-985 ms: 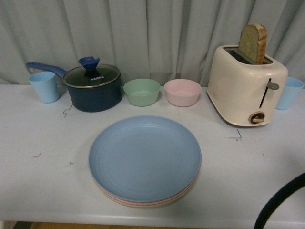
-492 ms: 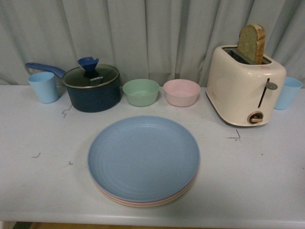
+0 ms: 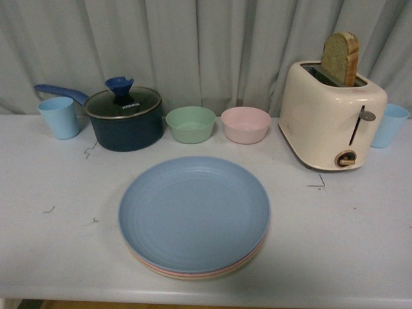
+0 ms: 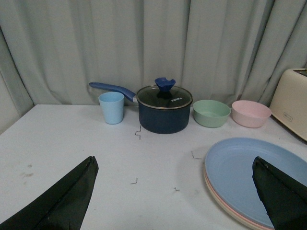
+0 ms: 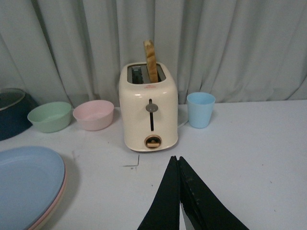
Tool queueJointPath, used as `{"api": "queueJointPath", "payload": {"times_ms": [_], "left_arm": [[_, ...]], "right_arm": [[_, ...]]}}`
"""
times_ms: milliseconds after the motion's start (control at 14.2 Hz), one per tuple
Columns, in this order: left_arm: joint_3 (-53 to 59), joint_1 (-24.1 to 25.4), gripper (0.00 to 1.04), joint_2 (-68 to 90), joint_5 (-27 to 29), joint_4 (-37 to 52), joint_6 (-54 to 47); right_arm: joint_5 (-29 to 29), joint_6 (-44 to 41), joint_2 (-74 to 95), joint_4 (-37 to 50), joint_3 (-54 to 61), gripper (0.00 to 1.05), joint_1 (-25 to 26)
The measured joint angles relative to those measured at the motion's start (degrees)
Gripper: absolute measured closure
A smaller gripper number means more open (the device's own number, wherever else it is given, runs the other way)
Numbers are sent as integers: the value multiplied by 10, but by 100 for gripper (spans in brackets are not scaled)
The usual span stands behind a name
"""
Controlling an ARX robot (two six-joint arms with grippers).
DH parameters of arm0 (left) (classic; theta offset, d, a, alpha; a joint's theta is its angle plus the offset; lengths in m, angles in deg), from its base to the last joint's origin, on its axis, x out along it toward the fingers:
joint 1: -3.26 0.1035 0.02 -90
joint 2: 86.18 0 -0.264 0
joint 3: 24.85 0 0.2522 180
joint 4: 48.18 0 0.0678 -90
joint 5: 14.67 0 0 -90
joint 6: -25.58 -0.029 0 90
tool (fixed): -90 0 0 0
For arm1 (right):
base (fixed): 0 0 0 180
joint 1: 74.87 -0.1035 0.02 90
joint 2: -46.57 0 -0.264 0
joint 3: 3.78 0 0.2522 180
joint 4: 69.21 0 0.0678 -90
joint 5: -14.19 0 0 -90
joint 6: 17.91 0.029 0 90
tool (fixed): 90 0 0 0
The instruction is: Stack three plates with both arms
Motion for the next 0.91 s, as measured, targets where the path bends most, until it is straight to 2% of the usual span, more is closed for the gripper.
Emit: {"api": "queueJointPath", "payload": {"times_ms": [422,915], "left_arm": [[0,0,7,0,0,0,0],[0,0,7,0,0,0,0]], "right_arm": [[1,0,-192,-164,14,103,0],[1,0,-327,-294,14,103,0]]}}
